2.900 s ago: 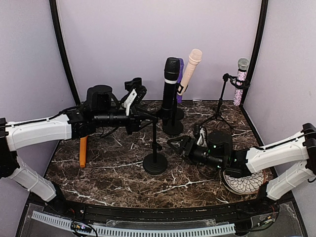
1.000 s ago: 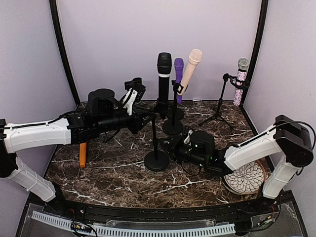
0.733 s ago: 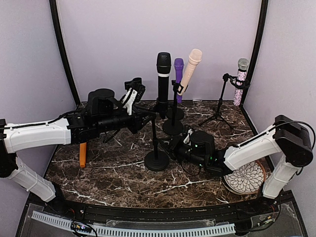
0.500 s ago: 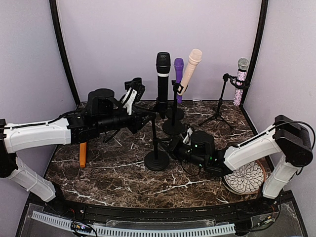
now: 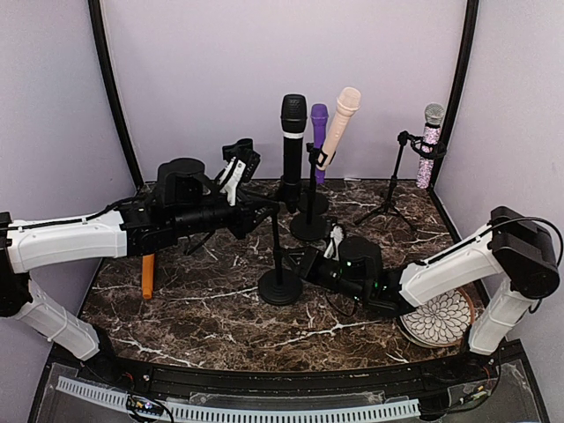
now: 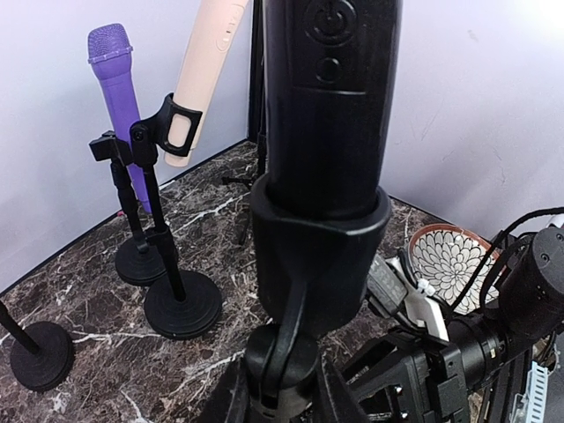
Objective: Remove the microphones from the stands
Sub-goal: Unscrew the knob on the stand of the microphone stand.
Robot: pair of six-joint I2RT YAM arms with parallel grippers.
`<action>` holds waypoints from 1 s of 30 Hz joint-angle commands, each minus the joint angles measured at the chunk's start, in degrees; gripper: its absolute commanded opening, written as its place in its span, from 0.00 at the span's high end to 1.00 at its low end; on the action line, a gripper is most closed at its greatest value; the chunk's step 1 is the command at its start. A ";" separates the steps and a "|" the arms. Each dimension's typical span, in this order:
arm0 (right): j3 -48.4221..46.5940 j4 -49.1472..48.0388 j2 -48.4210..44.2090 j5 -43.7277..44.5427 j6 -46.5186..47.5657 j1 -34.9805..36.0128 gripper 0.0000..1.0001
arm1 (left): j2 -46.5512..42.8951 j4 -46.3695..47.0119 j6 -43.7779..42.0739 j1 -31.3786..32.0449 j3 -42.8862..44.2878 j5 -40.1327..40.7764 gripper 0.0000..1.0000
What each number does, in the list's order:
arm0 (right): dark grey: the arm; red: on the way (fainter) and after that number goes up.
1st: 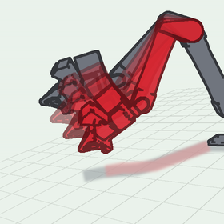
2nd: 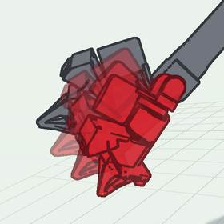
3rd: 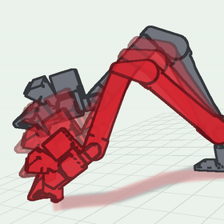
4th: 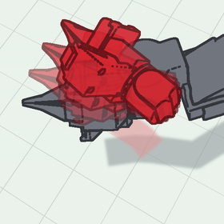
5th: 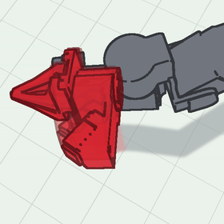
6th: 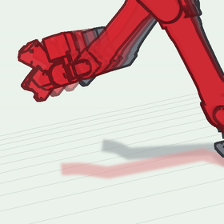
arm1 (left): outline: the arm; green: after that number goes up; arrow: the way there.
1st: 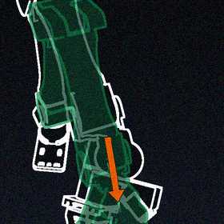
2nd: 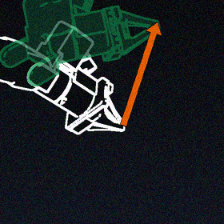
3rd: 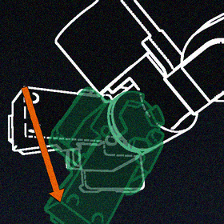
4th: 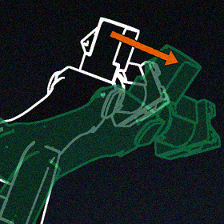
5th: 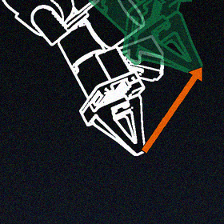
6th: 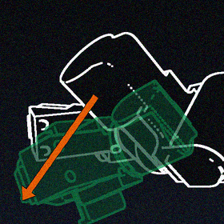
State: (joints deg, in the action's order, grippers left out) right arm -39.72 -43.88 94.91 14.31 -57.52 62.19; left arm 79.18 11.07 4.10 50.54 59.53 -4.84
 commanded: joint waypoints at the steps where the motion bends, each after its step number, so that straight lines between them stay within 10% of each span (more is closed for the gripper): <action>1: 2.07 -4.16 -3.54 1.20 0.61 -0.44 0.57 | 0.80 -3.84 0.52 0.34 0.03 -1.25 0.89; 5: 3.35 -1.47 -6.41 0.71 -6.35 -0.98 0.41 | 0.72 -3.95 0.68 0.29 0.15 -1.60 0.89; 14: 2.91 -2.93 -2.94 -3.78 -19.95 -1.64 0.38 | 0.72 -4.28 1.11 0.29 0.30 -2.11 0.89; 30: -1.05 0.88 -1.82 -1.06 -8.08 -1.39 0.70 | 0.49 -4.64 1.03 0.26 0.15 -2.23 0.89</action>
State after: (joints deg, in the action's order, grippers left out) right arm -38.61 -44.14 93.41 11.55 -71.83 60.80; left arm 79.33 10.83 4.05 50.70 59.64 -6.17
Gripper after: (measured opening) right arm 0.302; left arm 0.245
